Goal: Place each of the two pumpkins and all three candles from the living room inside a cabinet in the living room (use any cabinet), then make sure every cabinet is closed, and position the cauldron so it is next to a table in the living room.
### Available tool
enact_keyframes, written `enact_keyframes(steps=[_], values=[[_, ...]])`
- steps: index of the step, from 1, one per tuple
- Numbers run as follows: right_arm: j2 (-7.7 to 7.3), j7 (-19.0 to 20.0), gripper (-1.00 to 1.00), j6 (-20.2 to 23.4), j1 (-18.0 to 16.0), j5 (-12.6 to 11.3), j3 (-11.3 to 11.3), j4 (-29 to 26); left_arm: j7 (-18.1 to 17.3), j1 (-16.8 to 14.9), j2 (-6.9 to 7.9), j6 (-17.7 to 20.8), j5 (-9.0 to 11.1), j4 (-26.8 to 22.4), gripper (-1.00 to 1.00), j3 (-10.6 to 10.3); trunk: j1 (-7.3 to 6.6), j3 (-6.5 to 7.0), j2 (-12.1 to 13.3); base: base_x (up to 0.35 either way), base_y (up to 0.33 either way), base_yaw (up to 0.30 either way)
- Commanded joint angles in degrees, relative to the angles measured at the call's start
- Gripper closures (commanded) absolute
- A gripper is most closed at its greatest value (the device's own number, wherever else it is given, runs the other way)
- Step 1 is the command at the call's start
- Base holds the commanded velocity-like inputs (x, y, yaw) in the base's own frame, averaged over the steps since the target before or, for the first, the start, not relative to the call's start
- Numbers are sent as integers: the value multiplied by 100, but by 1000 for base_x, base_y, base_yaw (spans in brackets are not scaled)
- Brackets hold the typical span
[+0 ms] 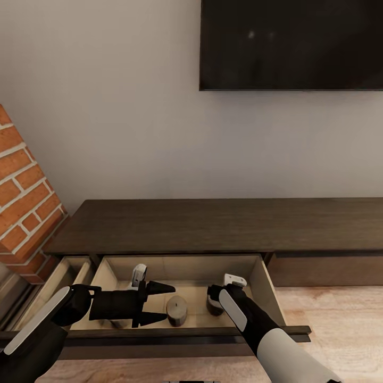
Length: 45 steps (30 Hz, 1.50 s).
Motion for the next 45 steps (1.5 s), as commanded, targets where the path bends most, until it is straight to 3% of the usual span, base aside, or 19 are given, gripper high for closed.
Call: enact_keyframes(steps=[1,15,24,35,45], values=[[-4,-48,-100,13,-4,-45,24,-5,56,-6,2,-7,61,-3,-100,-4,-1,-5,-2,0,0,0],[-6,-56,-100,65,-5,-82,22,-9,56,-3,9,-7,61,3,-100,7,-287,228,519,0,0,0],[-24,-79,-100,976,-4,-143,-27,-81,56,0,8,-7,61,10,-100,-7,-484,390,880,0,0,0],[-52,-58,-100,1030,-4,-141,-16,-165,60,-4,1,-13,61,14,-100,-21,-726,588,1321,0,0,0],[-64,-57,-100,1126,30,-157,3,-796,64,0,-8,-15,61,14,-100,-30,-945,767,1722,0,0,0]])
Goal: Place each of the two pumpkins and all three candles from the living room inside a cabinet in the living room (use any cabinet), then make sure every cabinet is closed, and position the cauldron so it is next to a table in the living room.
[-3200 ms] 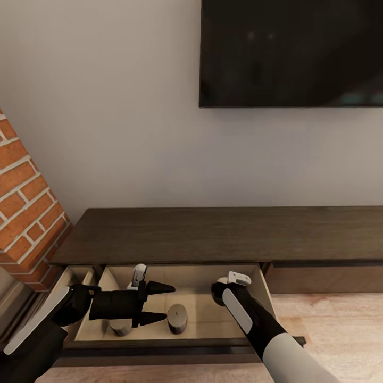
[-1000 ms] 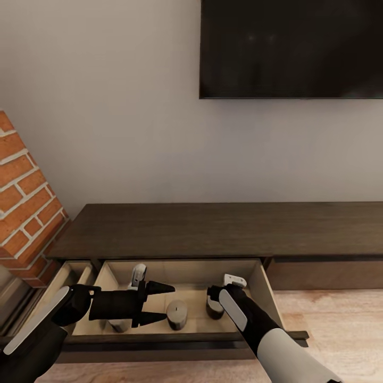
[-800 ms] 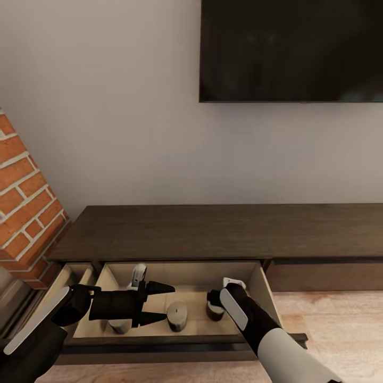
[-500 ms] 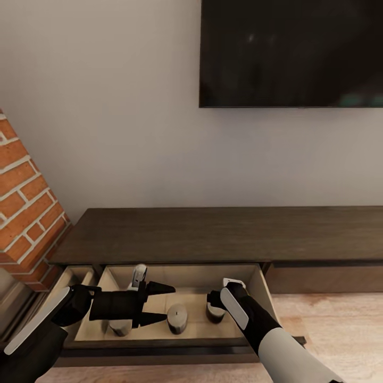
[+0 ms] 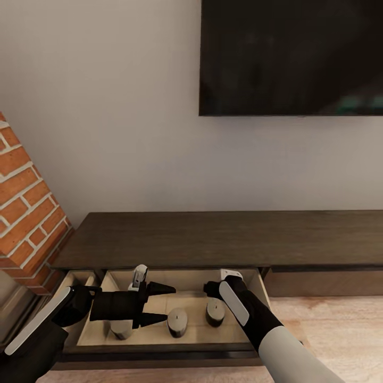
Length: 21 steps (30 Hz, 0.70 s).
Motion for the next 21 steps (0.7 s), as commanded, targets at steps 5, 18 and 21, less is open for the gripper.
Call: enact_keyframes(steps=[5,18,21], values=[[7,-59,-100,108,-4,-81,15,-26,56,-4,-3,-7,60,-3,-100,-11,-111,85,200,0,0,0],[-4,-59,-100,401,-3,-1136,0,-38,56,-4,-18,-7,60,-3,-100,-11,-397,319,721,-71,0,0],[-5,-59,-100,453,-3,-1148,-4,-38,56,-4,-27,-7,60,-3,-100,-12,-463,373,842,-3,0,0]])
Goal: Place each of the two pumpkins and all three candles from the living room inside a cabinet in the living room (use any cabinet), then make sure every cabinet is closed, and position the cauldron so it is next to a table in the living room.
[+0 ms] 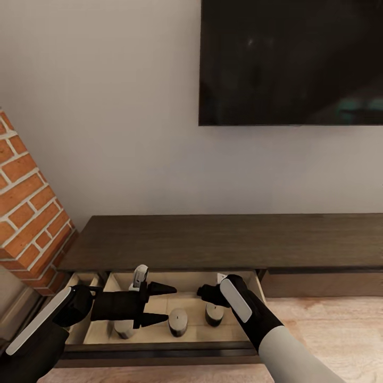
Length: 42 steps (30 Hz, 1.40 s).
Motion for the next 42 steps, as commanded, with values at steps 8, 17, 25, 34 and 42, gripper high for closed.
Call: enact_keyframes(steps=[8,17,25,34,42], values=[[1,-59,-100,27,-4,-64,12,-7,56,-4,6,-6,60,-3,-100,-17,-177,139,320,0,0,0],[-3,-59,-100,28,-4,-64,12,-5,56,-5,-2,-6,60,-3,-100,-106,-375,301,681,0,0,0],[-3,-59,-100,22,-4,-64,12,-4,56,-6,-2,-6,60,-3,-100,-110,-550,444,1002,0,0,0],[9,-59,-100,19,-4,-64,17,1,56,-6,15,-6,60,-3,-100,-110,-748,606,1363,-108,0,0],[18,-58,-100,19,-4,-64,19,2,56,-5,24,-6,60,-3,-100,-110,-924,750,1684,-303,0,0]])
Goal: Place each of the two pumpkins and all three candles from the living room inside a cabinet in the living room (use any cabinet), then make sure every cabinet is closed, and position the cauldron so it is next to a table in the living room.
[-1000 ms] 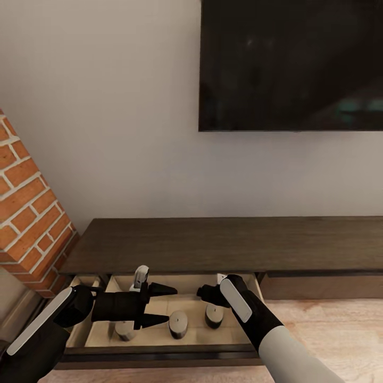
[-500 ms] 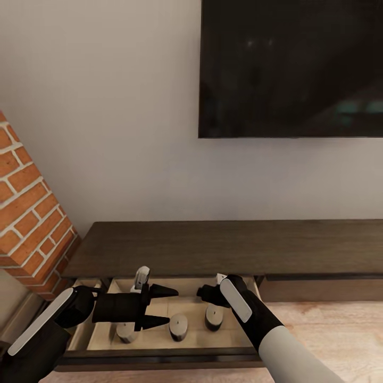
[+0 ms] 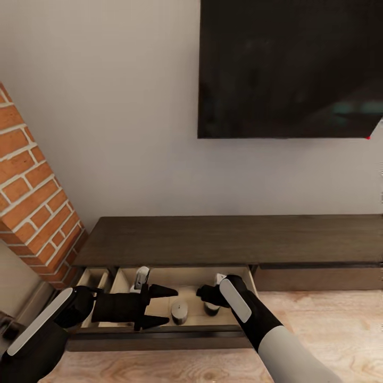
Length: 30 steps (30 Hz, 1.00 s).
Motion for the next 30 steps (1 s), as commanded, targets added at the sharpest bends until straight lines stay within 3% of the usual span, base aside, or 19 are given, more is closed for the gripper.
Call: enact_keyframes(steps=[1,25,30], values=[[-4,-59,-100,1,-4,-59,15,-6,55,-5,11,-6,61,-3,-100,-4,-26,14,39,-317,0,0],[0,-51,-100,-6,-4,-59,16,-6,58,-4,6,-6,61,3,-100,4,-553,445,1001,-317,0,0],[2,-51,-100,-8,-4,-59,16,-6,63,-4,5,-8,61,26,-100,10,-553,445,1001,-317,0,0]])
